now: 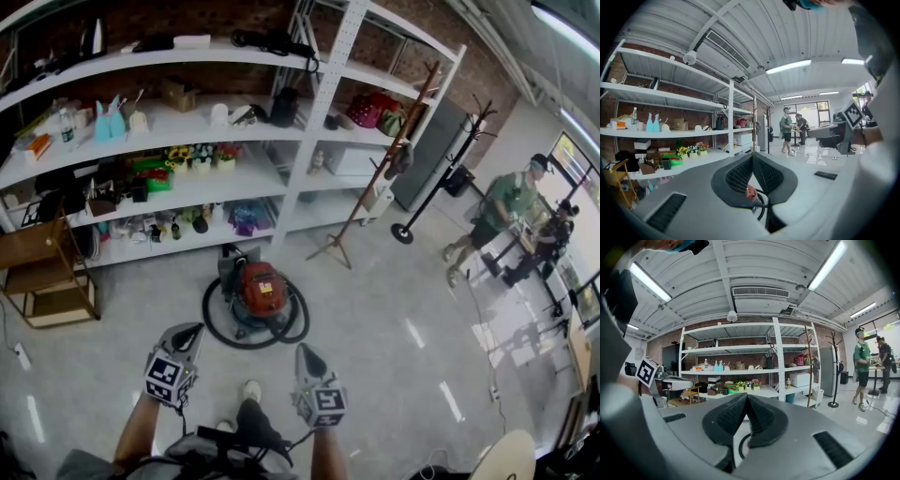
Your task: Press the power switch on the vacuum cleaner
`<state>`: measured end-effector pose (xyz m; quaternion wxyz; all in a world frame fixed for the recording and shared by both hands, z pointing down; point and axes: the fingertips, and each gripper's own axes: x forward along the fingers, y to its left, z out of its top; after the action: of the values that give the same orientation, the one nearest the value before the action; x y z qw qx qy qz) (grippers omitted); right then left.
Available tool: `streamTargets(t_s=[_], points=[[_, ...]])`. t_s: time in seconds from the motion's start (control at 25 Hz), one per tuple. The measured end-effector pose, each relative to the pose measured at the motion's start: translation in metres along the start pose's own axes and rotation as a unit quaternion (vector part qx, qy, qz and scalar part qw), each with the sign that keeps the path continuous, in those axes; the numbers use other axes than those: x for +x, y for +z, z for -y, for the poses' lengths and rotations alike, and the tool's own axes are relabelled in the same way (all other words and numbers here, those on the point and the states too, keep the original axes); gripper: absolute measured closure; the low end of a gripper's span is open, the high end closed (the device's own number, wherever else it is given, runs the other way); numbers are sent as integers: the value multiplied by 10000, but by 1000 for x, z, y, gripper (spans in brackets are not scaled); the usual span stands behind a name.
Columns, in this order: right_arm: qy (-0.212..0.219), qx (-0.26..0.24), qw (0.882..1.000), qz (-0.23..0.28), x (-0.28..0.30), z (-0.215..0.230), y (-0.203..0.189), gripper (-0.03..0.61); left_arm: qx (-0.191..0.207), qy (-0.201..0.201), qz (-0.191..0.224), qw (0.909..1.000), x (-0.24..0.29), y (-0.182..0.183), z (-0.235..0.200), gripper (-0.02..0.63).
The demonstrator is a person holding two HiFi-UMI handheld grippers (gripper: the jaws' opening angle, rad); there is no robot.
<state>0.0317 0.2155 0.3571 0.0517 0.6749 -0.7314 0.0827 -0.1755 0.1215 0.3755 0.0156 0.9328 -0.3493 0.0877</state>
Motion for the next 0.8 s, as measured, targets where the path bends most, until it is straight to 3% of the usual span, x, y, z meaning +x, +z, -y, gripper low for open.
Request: streamTargets(t_s=[0.8], points=[[406, -32, 9991, -135, 140, 74, 21, 571, -55, 219, -12, 9997, 134, 21, -55, 604]])
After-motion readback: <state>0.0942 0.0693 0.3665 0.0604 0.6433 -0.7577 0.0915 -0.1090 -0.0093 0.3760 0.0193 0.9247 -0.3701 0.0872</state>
